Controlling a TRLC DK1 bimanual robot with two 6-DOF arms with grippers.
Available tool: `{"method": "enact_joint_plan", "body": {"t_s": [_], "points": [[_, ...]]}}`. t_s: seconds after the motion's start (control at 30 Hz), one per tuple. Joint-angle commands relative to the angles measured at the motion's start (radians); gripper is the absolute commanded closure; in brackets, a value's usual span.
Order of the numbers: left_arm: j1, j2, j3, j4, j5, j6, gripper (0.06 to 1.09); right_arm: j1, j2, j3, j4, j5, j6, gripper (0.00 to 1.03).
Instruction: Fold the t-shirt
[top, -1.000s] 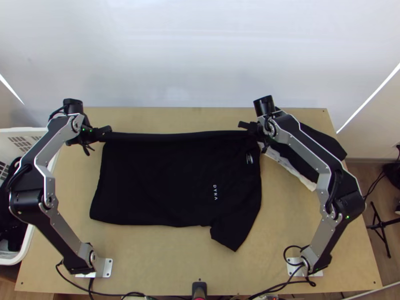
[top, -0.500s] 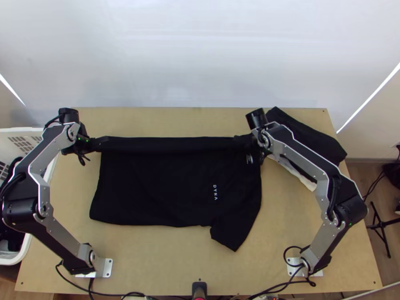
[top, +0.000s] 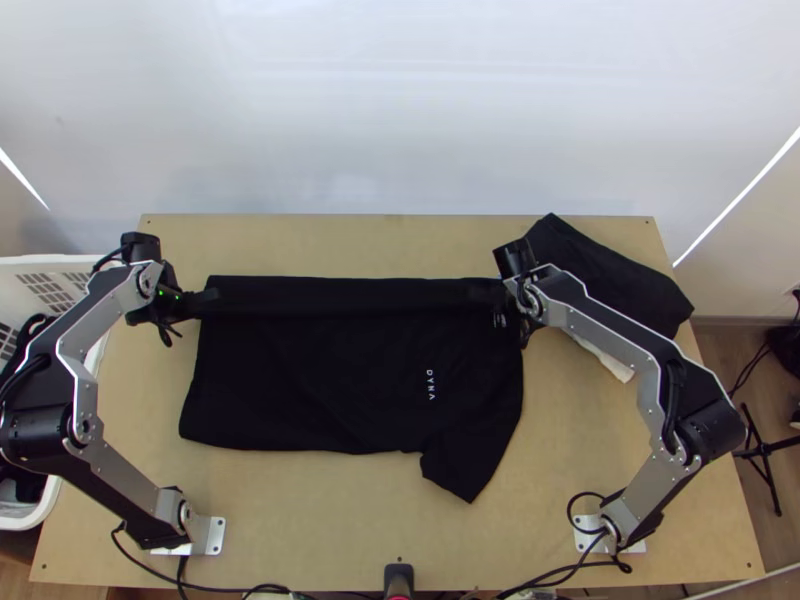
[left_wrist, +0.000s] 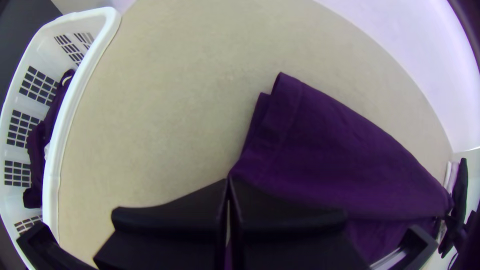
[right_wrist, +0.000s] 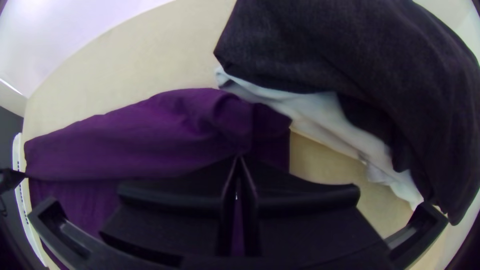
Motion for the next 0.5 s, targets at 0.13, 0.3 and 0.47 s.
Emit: {"method": "enact_joint_plan", "body": {"t_s": [0.13, 0.3, 0.47], "points": [[0.006, -0.006, -0.059, 0.041, -0.025, 0.039, 0.65, 0.001, 0.008, -0.054, 0.017, 0.001, -0.005, 0.95], [0.0, -0.043, -0.043, 0.035, -0.064, 0.044, 0.16, 0.001, -0.019, -0.086, -0.006, -0.001, -0.008, 0.48], [0.021, -0.135, -0.022, 0.051, -0.09, 0.033, 0.1, 0.019, -0.194, -0.103, -0.207, 0.001, -0.011, 0.29]]}}
